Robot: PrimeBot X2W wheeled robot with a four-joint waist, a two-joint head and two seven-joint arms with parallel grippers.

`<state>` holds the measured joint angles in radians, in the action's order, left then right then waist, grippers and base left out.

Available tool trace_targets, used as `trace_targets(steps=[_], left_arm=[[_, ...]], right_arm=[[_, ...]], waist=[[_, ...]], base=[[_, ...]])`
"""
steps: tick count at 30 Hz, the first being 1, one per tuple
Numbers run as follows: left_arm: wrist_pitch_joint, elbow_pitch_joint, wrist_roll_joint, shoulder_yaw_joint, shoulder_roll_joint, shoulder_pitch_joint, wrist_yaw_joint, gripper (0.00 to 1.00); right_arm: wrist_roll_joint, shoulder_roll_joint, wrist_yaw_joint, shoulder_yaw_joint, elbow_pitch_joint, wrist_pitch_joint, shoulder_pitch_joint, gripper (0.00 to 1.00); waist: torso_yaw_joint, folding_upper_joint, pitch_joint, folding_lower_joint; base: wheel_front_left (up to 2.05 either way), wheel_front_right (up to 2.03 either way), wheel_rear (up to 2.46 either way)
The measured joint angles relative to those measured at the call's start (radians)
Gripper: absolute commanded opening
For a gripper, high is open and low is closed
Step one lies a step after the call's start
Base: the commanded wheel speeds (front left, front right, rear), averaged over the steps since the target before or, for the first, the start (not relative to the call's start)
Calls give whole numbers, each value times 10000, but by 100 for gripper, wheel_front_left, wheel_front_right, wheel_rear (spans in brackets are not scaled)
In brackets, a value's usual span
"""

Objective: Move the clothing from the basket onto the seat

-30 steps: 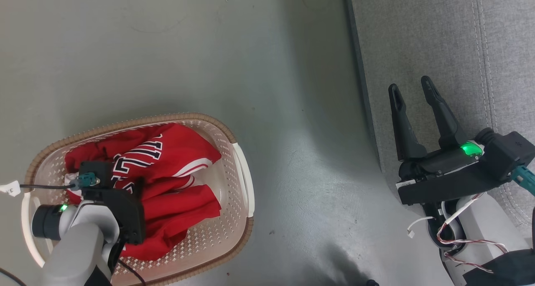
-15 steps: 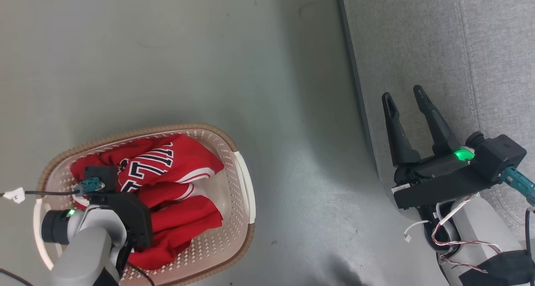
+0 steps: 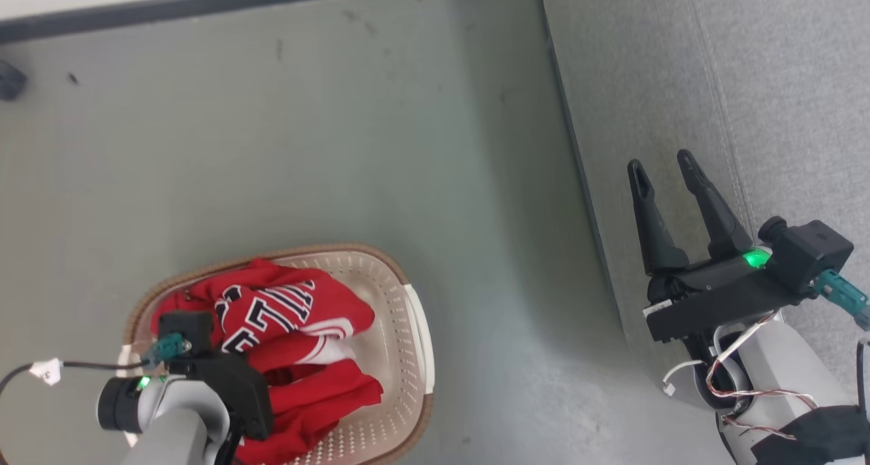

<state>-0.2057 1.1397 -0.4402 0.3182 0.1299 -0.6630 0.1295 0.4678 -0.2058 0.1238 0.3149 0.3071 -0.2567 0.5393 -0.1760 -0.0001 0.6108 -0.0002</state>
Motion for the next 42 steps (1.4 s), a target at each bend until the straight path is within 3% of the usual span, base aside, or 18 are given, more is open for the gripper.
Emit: trace_targets(steps=[19,35,42], left_arm=[[-422,-1770,-706,612,-104,1048,25,0],[-437,-4949,-1486,1275,58,1752,25,0],[-439,-6115,-1689,1484,449,1818,25,0]], right_arm=[[604,-345,4,253,639,0,-876,100],[968,-443,4,1093,510,2,-2063,100],[982,-500,4,1622,403,2,-2225,100]], waist=[[966,0,-2524,-1],[1578,1,-4755,0],[1603,0,-5334,0]], base=[[0,0,0],[0,0,0],[0,0,0]])
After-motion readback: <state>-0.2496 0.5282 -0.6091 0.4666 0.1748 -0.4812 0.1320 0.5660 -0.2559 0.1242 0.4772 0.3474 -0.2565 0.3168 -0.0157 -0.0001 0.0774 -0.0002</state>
